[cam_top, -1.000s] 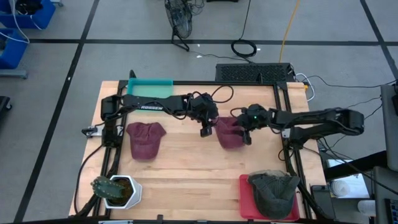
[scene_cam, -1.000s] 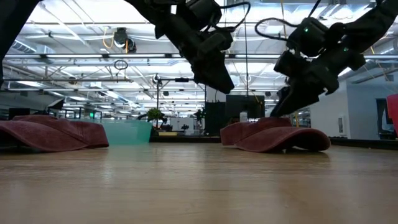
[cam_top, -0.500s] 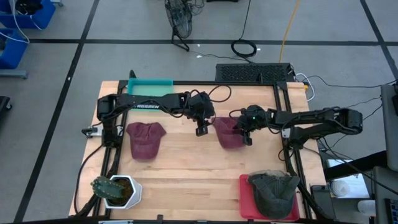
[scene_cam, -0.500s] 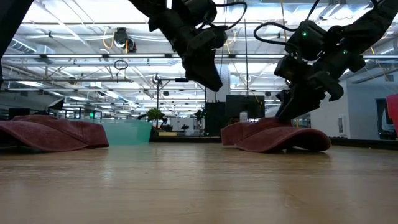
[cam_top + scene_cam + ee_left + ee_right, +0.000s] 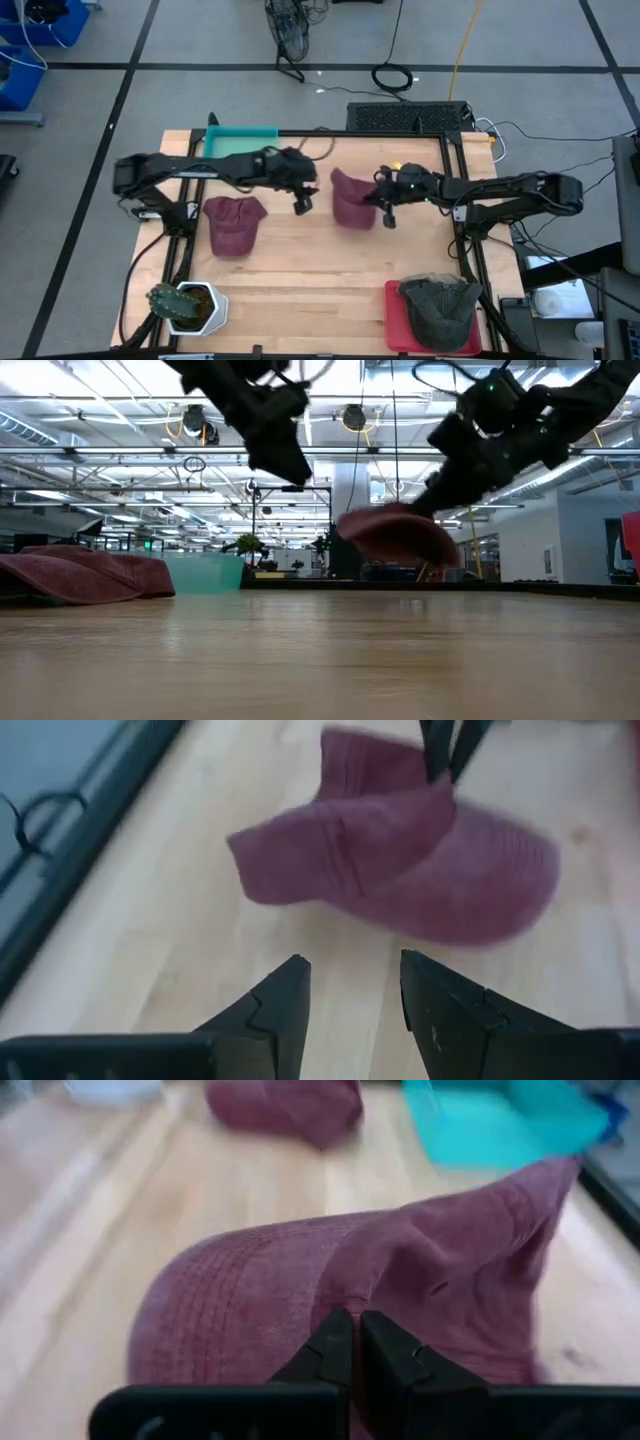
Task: Pick & Place hat
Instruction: Put the right red cap into the blue bin
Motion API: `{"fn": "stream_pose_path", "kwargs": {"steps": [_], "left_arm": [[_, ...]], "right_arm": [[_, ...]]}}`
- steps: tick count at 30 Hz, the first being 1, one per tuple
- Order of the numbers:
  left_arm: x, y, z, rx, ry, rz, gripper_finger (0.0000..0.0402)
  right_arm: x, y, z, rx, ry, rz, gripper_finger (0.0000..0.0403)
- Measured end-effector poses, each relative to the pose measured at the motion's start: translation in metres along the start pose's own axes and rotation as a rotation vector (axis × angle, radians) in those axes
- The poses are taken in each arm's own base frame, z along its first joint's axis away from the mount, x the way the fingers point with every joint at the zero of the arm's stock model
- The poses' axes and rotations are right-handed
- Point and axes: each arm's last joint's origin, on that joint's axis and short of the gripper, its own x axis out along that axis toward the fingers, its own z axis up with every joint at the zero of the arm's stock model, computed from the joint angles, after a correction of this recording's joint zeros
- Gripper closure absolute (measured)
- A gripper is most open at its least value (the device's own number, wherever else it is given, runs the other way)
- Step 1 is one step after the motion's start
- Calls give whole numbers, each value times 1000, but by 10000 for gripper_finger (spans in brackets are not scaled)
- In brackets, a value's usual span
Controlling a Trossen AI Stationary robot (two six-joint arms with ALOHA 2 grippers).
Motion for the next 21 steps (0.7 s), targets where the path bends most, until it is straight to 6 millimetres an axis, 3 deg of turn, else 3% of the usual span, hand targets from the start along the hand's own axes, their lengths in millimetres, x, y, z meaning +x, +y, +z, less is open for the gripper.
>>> {"fn": "stream_pose_path", "kwargs": {"steps": [5, 10, 16, 21], "left_arm": [[-37, -6, -14, 33, -148, -37, 243], [-60, -12, -27, 52, -259, -68, 243], [-63, -24, -47, 113, -246, -106, 243], [-57, -41, -62, 233, -250, -124, 243]], "right_arm": [[15, 7, 17, -18, -72, 37, 400], [50, 7, 34, -18, -42, 69, 401], [92, -1, 65, 53, -53, 80, 402], [107, -13, 84, 70, -33, 80, 402]]}}
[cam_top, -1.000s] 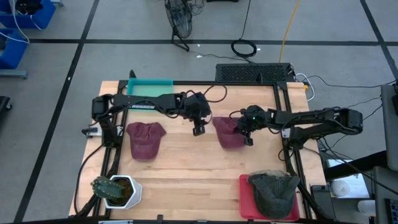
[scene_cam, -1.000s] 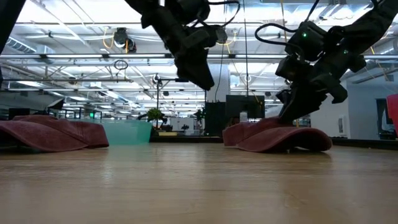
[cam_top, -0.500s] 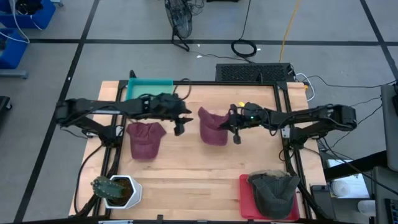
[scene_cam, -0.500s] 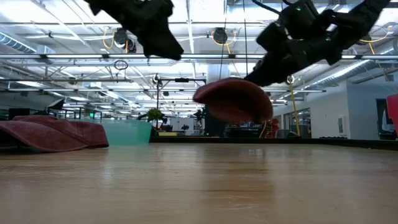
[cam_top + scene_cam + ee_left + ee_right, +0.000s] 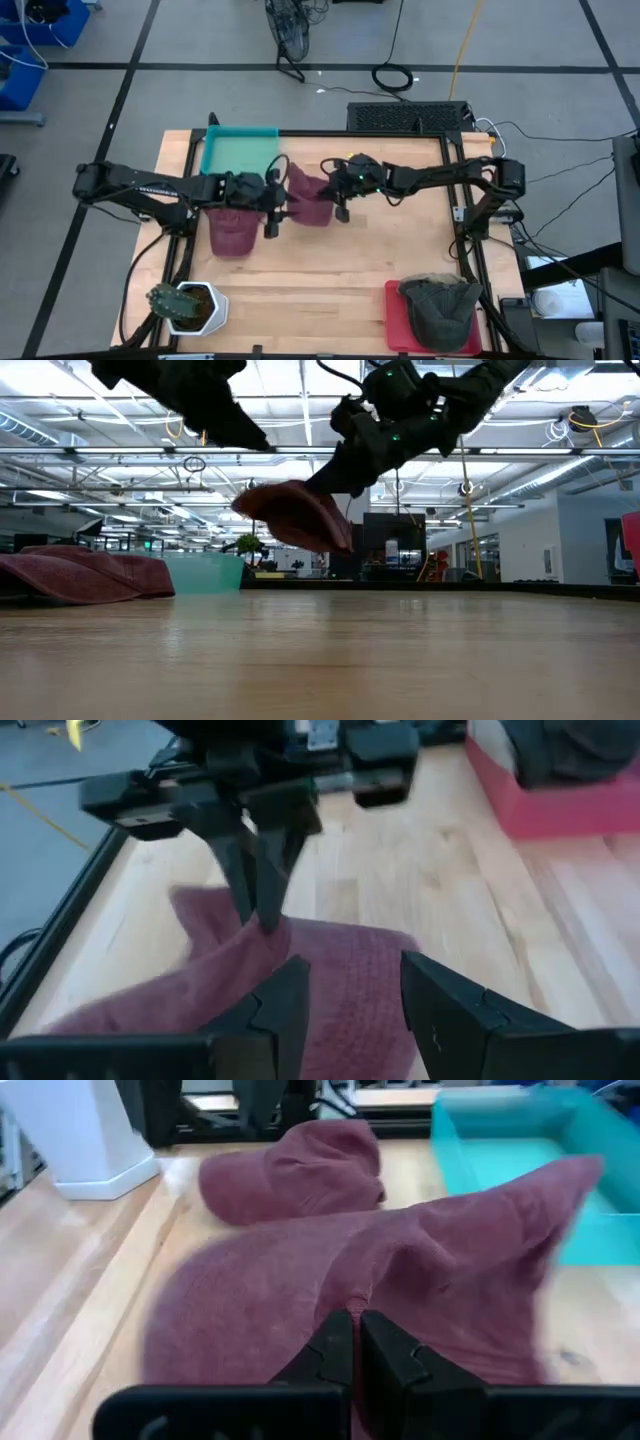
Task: Pick & Place hat
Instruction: Put the right red cap into the blue bin
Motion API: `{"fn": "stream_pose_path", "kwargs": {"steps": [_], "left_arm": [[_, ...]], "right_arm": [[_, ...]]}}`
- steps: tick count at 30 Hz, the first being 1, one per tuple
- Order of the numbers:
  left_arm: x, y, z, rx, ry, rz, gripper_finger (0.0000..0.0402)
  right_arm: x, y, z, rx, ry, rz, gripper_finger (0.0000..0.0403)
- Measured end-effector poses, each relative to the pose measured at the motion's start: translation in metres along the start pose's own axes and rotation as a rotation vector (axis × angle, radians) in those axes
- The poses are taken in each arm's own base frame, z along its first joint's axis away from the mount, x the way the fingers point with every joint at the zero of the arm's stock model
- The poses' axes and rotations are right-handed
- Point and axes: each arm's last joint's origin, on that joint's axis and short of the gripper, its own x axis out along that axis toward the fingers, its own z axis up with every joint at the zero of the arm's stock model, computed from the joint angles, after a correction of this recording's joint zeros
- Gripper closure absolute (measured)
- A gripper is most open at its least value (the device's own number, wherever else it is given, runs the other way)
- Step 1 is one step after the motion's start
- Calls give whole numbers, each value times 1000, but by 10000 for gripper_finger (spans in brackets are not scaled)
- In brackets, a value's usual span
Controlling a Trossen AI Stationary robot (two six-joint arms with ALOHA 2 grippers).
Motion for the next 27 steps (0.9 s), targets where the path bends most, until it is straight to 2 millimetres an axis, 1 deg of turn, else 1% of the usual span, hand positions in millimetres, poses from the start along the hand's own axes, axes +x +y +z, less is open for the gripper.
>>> {"fn": "stream_pose_path", "kwargs": {"steps": [3, 5, 9, 12, 14, 16, 20, 23, 27], "left_arm": [[2, -9, -8, 22, 20, 1, 243], [2, -15, -13, 49, 33, 5, 243], [2, -31, -12, 153, -17, 29, 243], [9, -45, -13, 271, -35, 101, 243], [12, -52, -14, 341, -27, 185, 243], [17, -56, -13, 394, -22, 282, 243], [27, -58, -24, 521, 93, 450, 243], [36, -59, -33, 608, 175, 492, 243], [52, -57, -41, 689, 234, 555, 243]], "right_arm": [[5, -4, 4, 0, 10, 5, 402], [5, -10, 5, 10, 18, -5, 402], [-2, -34, 7, 75, -15, -72, 402], [-9, -53, 8, 175, -49, -120, 402], [-13, -61, 8, 212, -65, -125, 402], [-14, -64, 8, 219, -70, -95, 402], [-14, -62, 9, 212, -84, -44, 402], [-14, -62, 9, 215, -81, -43, 402], [-14, -62, 8, 228, -70, -41, 400]]}}
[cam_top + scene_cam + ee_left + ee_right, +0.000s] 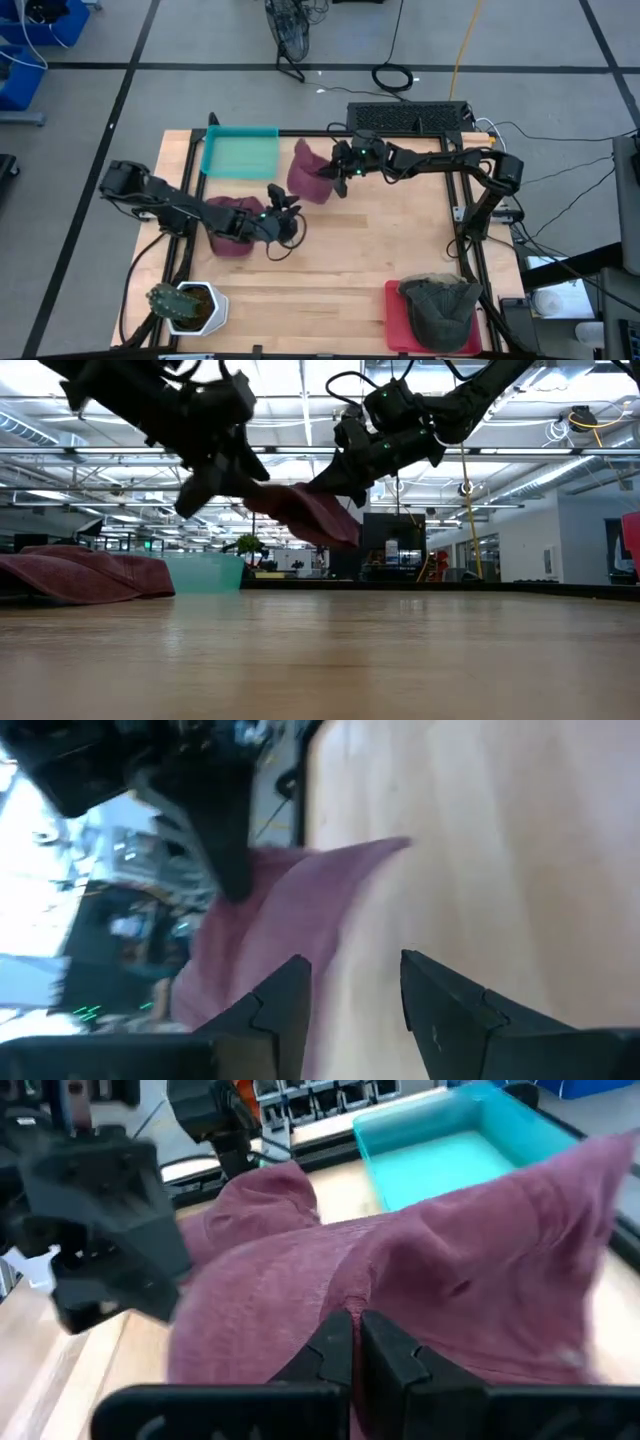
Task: Pick & Place hat
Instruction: Put the right red cap into the blue bin
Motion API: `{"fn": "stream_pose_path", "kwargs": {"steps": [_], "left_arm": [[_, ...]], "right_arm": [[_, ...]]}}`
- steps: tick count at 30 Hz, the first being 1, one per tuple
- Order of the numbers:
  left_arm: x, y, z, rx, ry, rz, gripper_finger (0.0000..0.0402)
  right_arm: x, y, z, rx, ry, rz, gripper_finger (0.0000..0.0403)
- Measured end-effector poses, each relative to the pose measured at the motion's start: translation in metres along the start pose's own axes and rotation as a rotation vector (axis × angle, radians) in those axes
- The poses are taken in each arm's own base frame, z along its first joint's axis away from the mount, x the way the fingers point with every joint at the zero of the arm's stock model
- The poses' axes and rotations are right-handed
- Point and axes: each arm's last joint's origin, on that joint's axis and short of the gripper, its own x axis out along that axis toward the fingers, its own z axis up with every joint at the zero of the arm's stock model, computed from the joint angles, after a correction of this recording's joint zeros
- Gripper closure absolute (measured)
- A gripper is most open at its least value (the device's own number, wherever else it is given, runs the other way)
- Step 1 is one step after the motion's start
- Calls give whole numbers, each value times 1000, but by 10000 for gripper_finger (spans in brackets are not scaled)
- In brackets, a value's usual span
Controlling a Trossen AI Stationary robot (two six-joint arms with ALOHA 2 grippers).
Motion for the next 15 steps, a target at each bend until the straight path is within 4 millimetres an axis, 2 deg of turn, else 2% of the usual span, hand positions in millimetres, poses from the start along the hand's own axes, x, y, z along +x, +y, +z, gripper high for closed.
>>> {"fn": "stream_pose_path", "kwargs": {"steps": [5, 10, 15], "left_arm": [[10, -1, 3, 27, 11, 85, 243], [10, -1, 5, 27, 3, 93, 243], [12, 3, 6, -43, -6, 121, 243]], "right_arm": [[2, 4, -3, 0, 25, 12, 399], [1, 4, -3, -5, 27, 11, 398], [1, 4, -3, -14, 24, 9, 397]]}}
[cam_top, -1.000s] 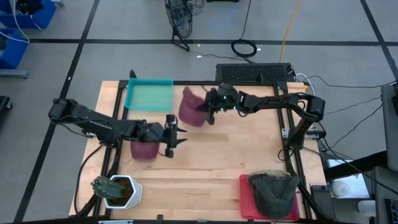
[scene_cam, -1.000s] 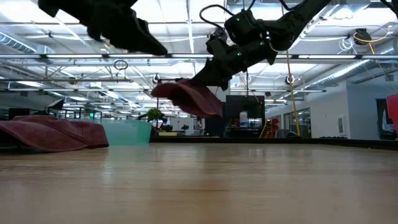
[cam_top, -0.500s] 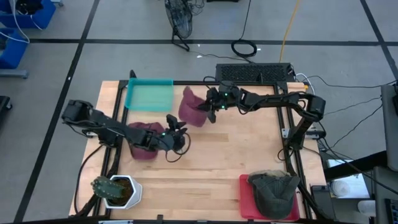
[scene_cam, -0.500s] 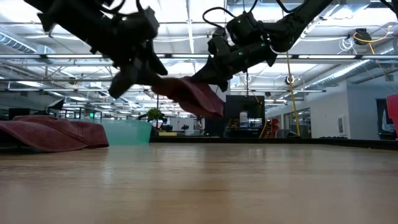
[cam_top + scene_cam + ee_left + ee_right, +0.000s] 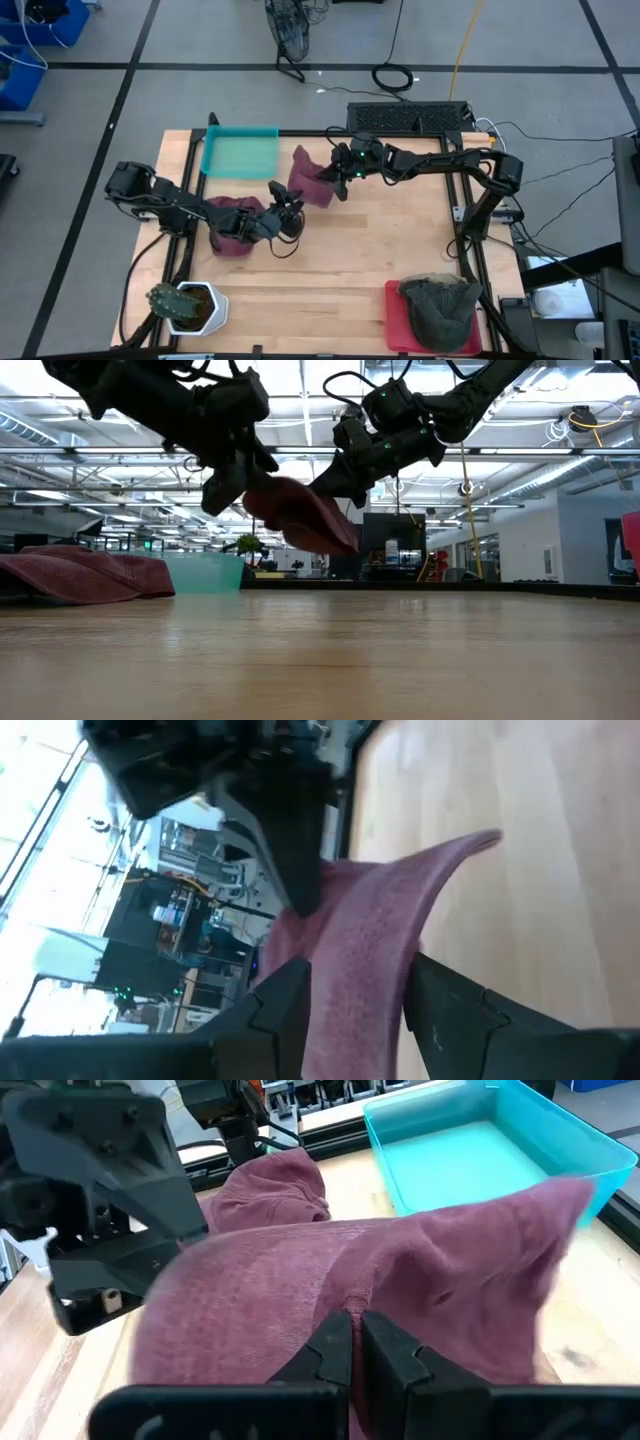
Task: Pick & Place hat
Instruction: Put the right red cap into the blue bin
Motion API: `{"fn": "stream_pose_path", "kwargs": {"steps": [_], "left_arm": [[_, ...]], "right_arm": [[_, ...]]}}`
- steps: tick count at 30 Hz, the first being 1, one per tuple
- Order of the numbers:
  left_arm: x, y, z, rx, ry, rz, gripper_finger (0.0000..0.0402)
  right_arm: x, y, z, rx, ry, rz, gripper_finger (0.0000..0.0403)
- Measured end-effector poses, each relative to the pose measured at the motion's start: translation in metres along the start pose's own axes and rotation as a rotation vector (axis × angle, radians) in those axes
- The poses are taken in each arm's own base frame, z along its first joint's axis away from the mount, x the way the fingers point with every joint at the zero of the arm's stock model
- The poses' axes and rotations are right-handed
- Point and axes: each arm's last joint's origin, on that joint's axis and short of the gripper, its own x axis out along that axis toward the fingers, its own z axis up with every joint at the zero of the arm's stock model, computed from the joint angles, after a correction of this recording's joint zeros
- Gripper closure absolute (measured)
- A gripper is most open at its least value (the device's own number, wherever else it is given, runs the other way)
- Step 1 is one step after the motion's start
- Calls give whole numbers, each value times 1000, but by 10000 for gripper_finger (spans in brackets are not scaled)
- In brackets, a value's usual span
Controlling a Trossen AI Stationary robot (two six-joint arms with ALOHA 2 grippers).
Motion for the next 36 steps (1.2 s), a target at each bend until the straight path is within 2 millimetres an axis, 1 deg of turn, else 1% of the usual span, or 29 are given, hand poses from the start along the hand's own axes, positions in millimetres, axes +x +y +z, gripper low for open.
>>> {"fn": "stream_pose_path", "kwargs": {"steps": [6, 10, 18, 27, 29, 31, 35, 36], "left_arm": [[5, 7, 0, -94, -5, 33, 243], [7, 7, -1, -101, 1, 30, 243], [9, 7, -1, -143, -69, -45, 243], [12, 9, -2, -176, -67, -50, 245], [12, 9, -2, -176, -67, -50, 258], [12, 9, -2, -175, -67, -50, 285], [12, 9, -2, -181, -65, -46, 369], [12, 9, -2, -191, -64, -43, 382]], "right_arm": [[0, 0, 0, 0, 0, 0, 397], [1, 2, 0, -3, 2, 6, 397], [3, 9, 1, -17, -12, 22, 397], [3, 9, 0, -32, -11, 21, 397], [3, 9, 0, -54, -12, 21, 396], [3, 9, 0, -59, -11, 20, 396], [3, 9, -1, -59, -2, 19, 396], [4, 9, -2, -63, 2, 18, 396]]}}
